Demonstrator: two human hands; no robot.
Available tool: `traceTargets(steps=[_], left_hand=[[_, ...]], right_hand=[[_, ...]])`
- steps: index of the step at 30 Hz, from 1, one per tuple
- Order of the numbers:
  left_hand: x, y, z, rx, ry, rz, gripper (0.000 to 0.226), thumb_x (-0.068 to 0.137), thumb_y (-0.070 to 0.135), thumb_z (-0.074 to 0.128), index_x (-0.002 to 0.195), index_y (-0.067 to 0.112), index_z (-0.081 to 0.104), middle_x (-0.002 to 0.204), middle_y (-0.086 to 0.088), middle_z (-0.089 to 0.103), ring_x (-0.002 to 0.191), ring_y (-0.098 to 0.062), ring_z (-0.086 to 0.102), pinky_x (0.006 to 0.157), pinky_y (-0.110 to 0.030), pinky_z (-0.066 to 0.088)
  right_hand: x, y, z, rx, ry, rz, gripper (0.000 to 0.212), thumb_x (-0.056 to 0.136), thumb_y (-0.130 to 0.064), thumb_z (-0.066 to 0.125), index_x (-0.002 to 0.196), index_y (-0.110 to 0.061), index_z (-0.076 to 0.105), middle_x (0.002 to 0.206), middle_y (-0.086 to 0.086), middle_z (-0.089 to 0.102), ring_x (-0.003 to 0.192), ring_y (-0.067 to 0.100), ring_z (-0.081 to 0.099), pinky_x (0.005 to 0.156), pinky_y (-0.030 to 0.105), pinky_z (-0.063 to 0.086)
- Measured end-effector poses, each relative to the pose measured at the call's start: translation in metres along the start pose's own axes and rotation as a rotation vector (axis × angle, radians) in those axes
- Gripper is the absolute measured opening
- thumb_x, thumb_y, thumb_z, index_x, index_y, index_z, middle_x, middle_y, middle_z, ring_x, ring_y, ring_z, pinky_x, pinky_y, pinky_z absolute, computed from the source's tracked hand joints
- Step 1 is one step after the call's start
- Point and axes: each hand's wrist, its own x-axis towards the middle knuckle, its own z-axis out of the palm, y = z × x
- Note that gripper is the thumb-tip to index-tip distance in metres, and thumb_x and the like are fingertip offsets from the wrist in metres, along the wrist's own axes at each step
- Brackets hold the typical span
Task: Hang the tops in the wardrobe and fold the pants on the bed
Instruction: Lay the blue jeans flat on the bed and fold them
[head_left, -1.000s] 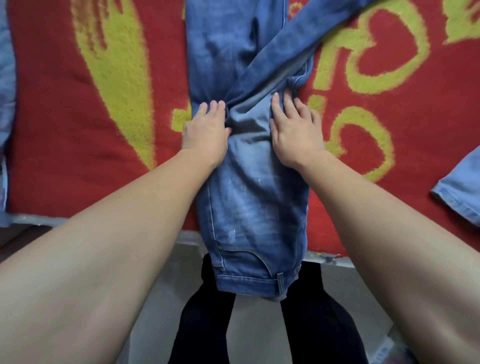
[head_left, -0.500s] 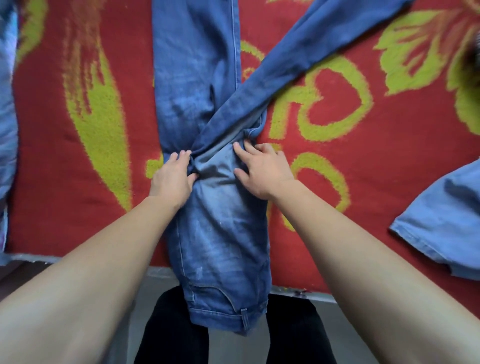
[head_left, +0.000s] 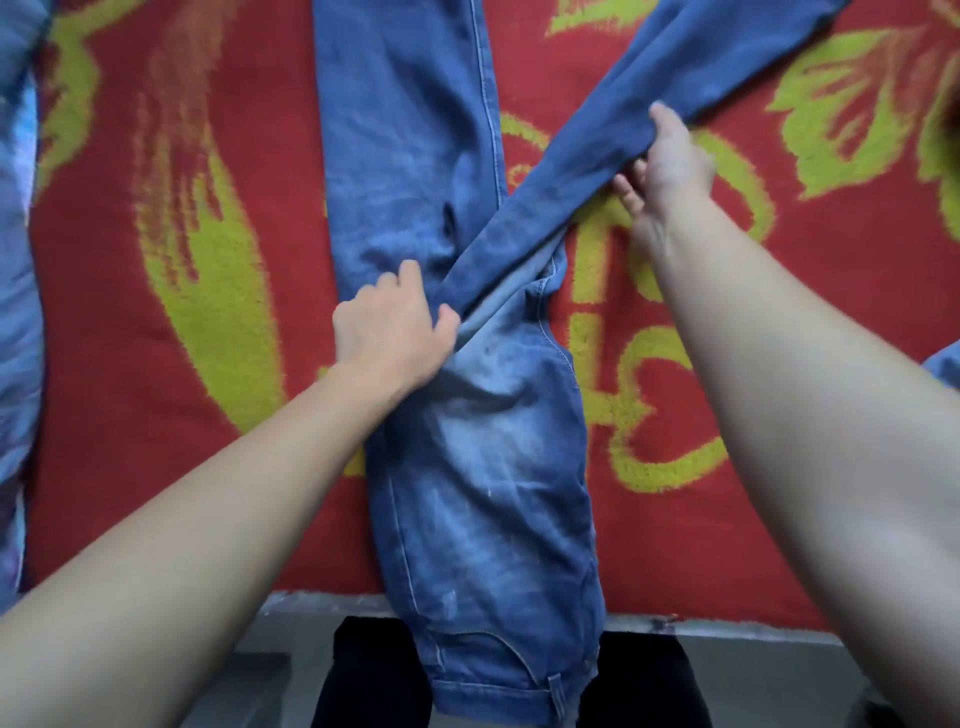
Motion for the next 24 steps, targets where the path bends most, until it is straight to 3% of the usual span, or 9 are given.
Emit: traceTargets(steps=[4, 7, 11, 14, 17, 20, 21, 22, 24], left_hand=[[0.017, 0.015, 0.004, -0.05, 0.153, 0.163, 0.069, 0.082, 0.064, 0.058, 0.129, 0.015, 0.047, 0.113, -0.008, 0.054, 0.099, -0.032, 0.058, 0.065, -0.042, 0.045], [0.033, 0.018, 0.002, -0.205, 0.256, 0.236, 0.034, 0.088, 0.035, 0.058, 0.111, 0.011, 0.058, 0.099, -0.011, 0.06, 0.082, -0.039, 0.063, 0.059, -0.042, 0.044], [0.047, 0.004, -0.013, -0.606, 0.379, 0.024, 0.018, 0.085, 0.021, 0.053, 0.098, 0.009, 0.057, 0.083, -0.011, 0.064, 0.078, -0.038, 0.058, 0.068, -0.042, 0.039], [0.055, -0.014, -0.022, -0.708, 0.431, -0.069, 0.019, 0.083, 0.02, 0.054, 0.097, 0.009, 0.051, 0.075, -0.011, 0.062, 0.075, -0.04, 0.056, 0.067, -0.041, 0.035], [0.064, -0.032, -0.026, -0.693, 0.425, -0.158, 0.023, 0.084, 0.02, 0.053, 0.104, 0.011, 0.048, 0.075, -0.014, 0.062, 0.074, -0.043, 0.057, 0.066, -0.042, 0.036], [0.074, -0.047, -0.019, -0.632, 0.34, -0.24, 0.026, 0.085, 0.022, 0.052, 0.11, 0.013, 0.046, 0.082, -0.015, 0.064, 0.081, -0.041, 0.059, 0.069, -0.043, 0.037], [0.078, -0.053, -0.014, -0.624, 0.306, -0.265, 0.028, 0.086, 0.022, 0.052, 0.111, 0.013, 0.046, 0.09, -0.015, 0.065, 0.087, -0.04, 0.059, 0.072, -0.043, 0.038], [0.082, -0.057, -0.01, -0.633, 0.278, -0.294, 0.029, 0.086, 0.023, 0.053, 0.112, 0.013, 0.047, 0.1, -0.014, 0.064, 0.095, -0.038, 0.058, 0.077, -0.043, 0.039], [0.094, -0.068, -0.001, -0.688, 0.261, -0.349, 0.032, 0.087, 0.029, 0.057, 0.113, 0.011, 0.049, 0.11, -0.013, 0.06, 0.107, -0.035, 0.053, 0.088, -0.042, 0.039]], right_hand=[[0.007, -0.024, 0.017, 0.114, -0.085, -0.068, 0.008, 0.085, -0.01, 0.066, 0.092, -0.013, 0.064, 0.078, -0.001, 0.069, 0.066, 0.012, 0.066, 0.055, 0.019, 0.046], [0.002, -0.041, 0.035, 0.194, -0.178, -0.061, 0.024, 0.088, -0.014, 0.059, 0.067, -0.02, 0.05, 0.055, -0.008, 0.045, 0.047, 0.008, 0.043, 0.05, 0.02, 0.035], [-0.014, -0.064, 0.071, 0.294, -0.232, -0.129, 0.027, 0.071, -0.016, 0.063, 0.054, -0.021, 0.043, 0.048, -0.006, 0.034, 0.044, 0.011, 0.032, 0.051, 0.022, 0.029], [-0.034, -0.076, 0.112, -0.005, -0.139, -0.397, 0.023, 0.056, -0.025, 0.059, 0.073, -0.02, 0.045, 0.055, -0.008, 0.041, 0.047, 0.007, 0.038, 0.05, 0.022, 0.035], [-0.045, -0.079, 0.162, -0.43, -0.213, -0.626, 0.019, 0.067, -0.035, 0.052, 0.073, -0.025, 0.037, 0.068, -0.014, 0.04, 0.059, 0.0, 0.034, 0.055, 0.011, 0.033], [-0.04, -0.071, 0.212, -0.754, -0.409, -0.695, 0.017, 0.084, -0.036, 0.053, 0.079, -0.025, 0.042, 0.078, -0.005, 0.052, 0.069, 0.002, 0.039, 0.057, 0.011, 0.032], [-0.035, -0.065, 0.226, -0.85, -0.501, -0.692, 0.015, 0.085, -0.04, 0.054, 0.087, -0.025, 0.05, 0.086, -0.006, 0.058, 0.076, 0.001, 0.047, 0.063, 0.01, 0.036], [-0.027, -0.059, 0.237, -0.962, -0.59, -0.654, 0.03, 0.083, -0.047, 0.054, 0.103, -0.025, 0.059, 0.102, -0.007, 0.063, 0.092, 0.002, 0.055, 0.076, 0.013, 0.04], [-0.014, -0.041, 0.246, -1.21, -0.687, -0.548, 0.065, 0.087, -0.059, 0.05, 0.141, -0.023, 0.051, 0.144, 0.002, 0.051, 0.134, 0.018, 0.045, 0.107, 0.025, 0.037]])
